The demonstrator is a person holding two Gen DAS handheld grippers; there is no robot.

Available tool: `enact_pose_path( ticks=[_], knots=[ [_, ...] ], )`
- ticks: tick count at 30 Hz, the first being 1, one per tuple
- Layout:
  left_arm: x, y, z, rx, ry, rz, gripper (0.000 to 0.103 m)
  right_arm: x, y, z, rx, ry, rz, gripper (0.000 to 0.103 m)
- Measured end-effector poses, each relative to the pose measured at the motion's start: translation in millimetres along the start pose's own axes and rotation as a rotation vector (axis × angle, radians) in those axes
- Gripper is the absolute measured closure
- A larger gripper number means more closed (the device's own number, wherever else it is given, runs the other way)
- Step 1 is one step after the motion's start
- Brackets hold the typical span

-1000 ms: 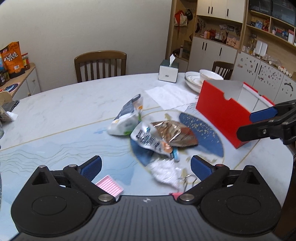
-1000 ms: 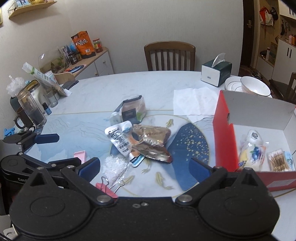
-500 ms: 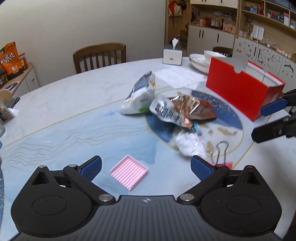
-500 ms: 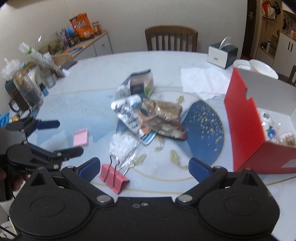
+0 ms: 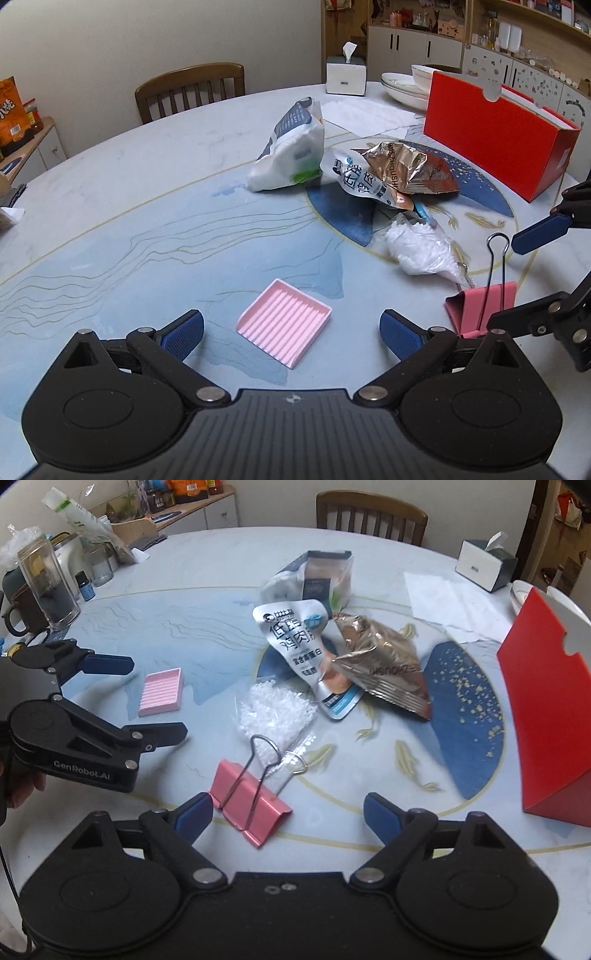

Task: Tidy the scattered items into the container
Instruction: 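Withdraw both grippers and reach toward the pink soap dish and pink binder clip, then grasp the pink soap dish with the left gripper while the right grasps the binder clip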

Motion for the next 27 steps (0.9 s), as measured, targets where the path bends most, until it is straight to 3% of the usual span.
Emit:
enact_pose_path(
  ticks=[14, 17, 21, 27],
  knots=[
    [1, 1, 0, -0.023, -0.008, -0.001, 0.02, 4, 13, 20, 0.009, -0.067, 0.025, 0.034],
    [2, 1, -2, -0.022, -0.007, -0.001, 0.028, 4, 12, 21, 0.008, -0.079, 0.017, 0.042],
    [6, 0, -6, -0.022, -0.005, 0.001, 0.047, 4, 10, 21, 0.012, -0.086, 0.01, 0.054],
    [7, 0, -9, -0.007, -0.015, 0.01, 0.048, 3, 7, 16, 0.011, -0.086, 0.014, 0.061]
  ],
)
Point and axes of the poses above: each gripper's, at about its wrist camera, not at the fingertips, and y roughly the way its jaws point, z to its left, x to its top, the point moved 1 cm from there along y, roughly the way its jaws point, and after that the axes turned 3 degrees about -x, right-handed, at the moved point
